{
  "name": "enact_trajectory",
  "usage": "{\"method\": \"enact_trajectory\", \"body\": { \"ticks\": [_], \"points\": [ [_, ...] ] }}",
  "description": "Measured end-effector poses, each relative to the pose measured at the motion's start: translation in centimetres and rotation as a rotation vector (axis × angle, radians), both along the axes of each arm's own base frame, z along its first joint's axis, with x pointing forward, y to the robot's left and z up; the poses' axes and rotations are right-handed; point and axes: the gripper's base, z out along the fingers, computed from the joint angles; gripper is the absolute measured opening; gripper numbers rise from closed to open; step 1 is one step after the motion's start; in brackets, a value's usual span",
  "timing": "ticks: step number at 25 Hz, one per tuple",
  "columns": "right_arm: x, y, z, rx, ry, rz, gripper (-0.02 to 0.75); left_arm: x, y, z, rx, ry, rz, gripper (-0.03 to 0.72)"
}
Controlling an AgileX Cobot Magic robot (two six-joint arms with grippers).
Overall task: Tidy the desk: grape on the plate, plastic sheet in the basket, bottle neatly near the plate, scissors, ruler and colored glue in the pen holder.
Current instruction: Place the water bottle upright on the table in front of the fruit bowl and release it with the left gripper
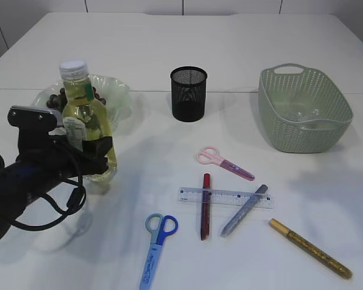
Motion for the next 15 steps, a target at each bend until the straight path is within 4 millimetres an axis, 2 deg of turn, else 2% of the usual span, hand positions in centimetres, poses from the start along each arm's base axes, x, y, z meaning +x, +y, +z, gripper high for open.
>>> {"method": "enact_trajectory", "body": {
  "ticks": [6, 15],
  "points": [
    [0.0, 0.0, 0.0, 0.000, 0.000, 0.000, 0.512, 1.5, 0.9, -1.5, 0.006, 0.018, 0.043, 0.423],
    [0.0, 0.0, 0.0, 0.000, -0.002, 0.000, 0.512, 2.2, 0.5, -2.5, 0.013, -0.013, 0.004, 0.423]
  ]
}}
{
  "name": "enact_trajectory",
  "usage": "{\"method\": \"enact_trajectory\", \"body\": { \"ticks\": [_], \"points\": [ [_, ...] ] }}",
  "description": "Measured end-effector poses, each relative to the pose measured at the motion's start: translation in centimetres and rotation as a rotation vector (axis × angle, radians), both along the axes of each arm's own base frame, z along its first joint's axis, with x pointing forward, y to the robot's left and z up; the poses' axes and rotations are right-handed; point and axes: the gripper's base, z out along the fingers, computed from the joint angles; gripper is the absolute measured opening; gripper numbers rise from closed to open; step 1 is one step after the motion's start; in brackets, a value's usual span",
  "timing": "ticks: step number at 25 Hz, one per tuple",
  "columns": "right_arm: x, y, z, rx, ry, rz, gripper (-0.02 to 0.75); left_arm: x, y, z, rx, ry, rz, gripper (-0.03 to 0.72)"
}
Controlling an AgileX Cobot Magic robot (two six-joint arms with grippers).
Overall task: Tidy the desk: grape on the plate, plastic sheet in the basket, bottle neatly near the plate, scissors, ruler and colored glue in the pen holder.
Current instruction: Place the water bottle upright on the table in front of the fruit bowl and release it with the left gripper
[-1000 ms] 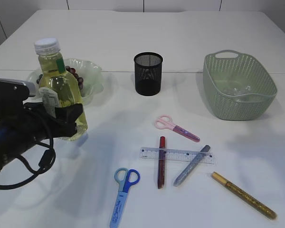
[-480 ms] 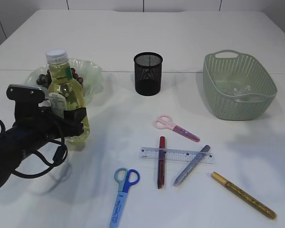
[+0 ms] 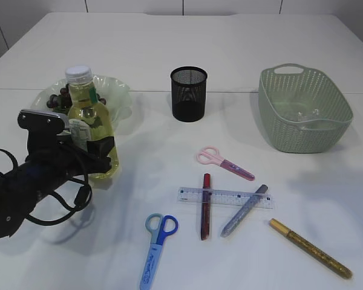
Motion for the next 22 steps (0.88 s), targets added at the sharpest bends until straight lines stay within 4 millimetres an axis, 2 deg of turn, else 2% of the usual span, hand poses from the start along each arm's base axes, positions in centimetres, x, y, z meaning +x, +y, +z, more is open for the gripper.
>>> {"method": "enact_trajectory", "body": {
  "ticks": [3, 9, 13, 22],
  "points": [
    [0.0, 0.0, 0.0, 0.000, 0.000, 0.000, 0.512, 0.1, 0.0, -0.1, -0.003, -0.009, 0.001, 0.442],
    [0.0, 0.0, 0.0, 0.000, 0.000, 0.000, 0.512, 0.1, 0.0, -0.1, -0.003, -0.008, 0.002, 0.554],
    [0.0, 0.0, 0.0, -0.001, -0.001, 0.002, 0.512, 0.1, -0.1, 0.9, -0.006, -0.034, -0.011, 0.608],
    [0.0, 0.0, 0.0, -0.001, -0.002, 0.001, 0.512, 0.2, -0.4, 3.5, -0.015, -0.121, -0.042, 0.634]
  ]
}}
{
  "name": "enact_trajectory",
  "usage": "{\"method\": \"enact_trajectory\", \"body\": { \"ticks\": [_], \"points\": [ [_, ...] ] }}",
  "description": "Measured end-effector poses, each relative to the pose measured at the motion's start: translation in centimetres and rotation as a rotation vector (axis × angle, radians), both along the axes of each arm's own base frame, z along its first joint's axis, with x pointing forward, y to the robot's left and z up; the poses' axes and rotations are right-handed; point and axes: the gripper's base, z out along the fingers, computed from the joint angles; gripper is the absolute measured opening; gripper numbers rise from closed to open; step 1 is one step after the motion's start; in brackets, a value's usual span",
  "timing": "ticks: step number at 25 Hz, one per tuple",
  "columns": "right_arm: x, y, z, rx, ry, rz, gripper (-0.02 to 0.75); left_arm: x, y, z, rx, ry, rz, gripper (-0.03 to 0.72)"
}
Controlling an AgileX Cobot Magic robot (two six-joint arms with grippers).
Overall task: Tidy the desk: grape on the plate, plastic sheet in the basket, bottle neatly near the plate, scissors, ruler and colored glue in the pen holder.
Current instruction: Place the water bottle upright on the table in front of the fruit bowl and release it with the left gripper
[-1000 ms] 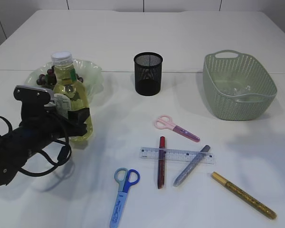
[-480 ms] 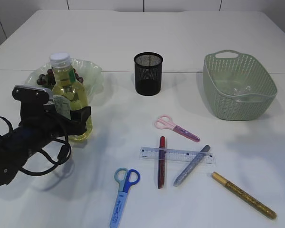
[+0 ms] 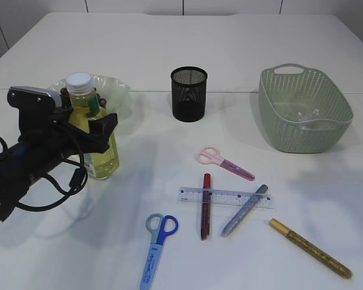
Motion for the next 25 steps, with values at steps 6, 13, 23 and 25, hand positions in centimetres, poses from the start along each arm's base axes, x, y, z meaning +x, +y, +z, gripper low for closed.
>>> {"method": "enact_trajectory", "body": {
  "ticks": [6, 13, 23, 25],
  "points": [
    [0.0, 0.0, 0.0, 0.000, 0.000, 0.000, 0.512, -0.2, -0.2, 3.7, -0.023, -0.106, -0.032, 0.632],
    [0.0, 0.0, 0.0, -0.005, -0.002, 0.000, 0.511, -1.5, 0.3, 9.7, -0.009, -0.124, -0.023, 0.584],
    [0.0, -0.1, 0.0, -0.019, -0.001, 0.001, 0.511, -5.8, 2.3, 14.8, 0.073, 0.137, 0.032, 0.512],
    [0.0, -0.1, 0.0, -0.016, -0.002, 0.001, 0.511, -6.8, 2.7, 14.5, 0.116, 0.254, 0.038, 0.484]
  ]
}}
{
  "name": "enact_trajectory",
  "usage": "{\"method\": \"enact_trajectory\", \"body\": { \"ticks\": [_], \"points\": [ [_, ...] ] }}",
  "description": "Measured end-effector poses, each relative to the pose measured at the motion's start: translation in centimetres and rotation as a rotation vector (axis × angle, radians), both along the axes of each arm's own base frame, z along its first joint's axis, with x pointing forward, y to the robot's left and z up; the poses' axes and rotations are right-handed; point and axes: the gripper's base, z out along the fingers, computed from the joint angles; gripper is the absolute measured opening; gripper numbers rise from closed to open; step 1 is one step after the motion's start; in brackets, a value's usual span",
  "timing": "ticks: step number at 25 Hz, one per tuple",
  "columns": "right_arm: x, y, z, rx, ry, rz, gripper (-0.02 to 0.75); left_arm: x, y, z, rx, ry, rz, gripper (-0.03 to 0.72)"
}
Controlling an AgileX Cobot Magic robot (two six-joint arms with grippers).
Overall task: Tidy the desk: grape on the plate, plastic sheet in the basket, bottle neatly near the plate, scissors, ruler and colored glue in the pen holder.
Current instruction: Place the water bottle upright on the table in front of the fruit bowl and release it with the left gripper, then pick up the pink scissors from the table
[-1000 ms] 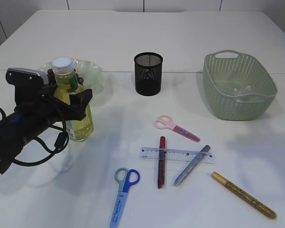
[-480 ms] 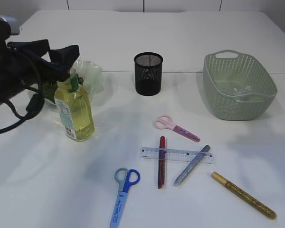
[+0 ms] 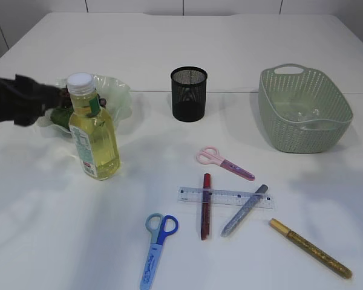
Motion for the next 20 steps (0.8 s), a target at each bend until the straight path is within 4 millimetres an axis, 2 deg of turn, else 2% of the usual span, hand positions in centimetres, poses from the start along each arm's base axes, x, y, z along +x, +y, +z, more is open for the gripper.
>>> {"method": "enact_trajectory", "body": {
  "ticks": [5, 10, 15, 20],
  "points": [
    [0.0, 0.3, 0.0, 0.035, -0.002, 0.011, 0.511, -2.8, 1.0, -1.1, 0.087, 0.332, 0.025, 0.461],
    [0.0, 0.4, 0.1, 0.040, -0.003, 0.017, 0.511, -4.2, 1.3, -1.1, 0.140, 0.601, 0.035, 0.459],
    [-0.2, 0.4, 0.0, 0.041, 0.018, 0.021, 0.511, -4.0, 1.5, 0.0, 0.136, 0.643, 0.048, 0.459],
    [-0.3, 0.4, -0.1, 0.044, 0.031, 0.023, 0.511, -2.5, 3.9, -1.0, 0.035, 0.717, 0.182, 0.459]
  ]
}}
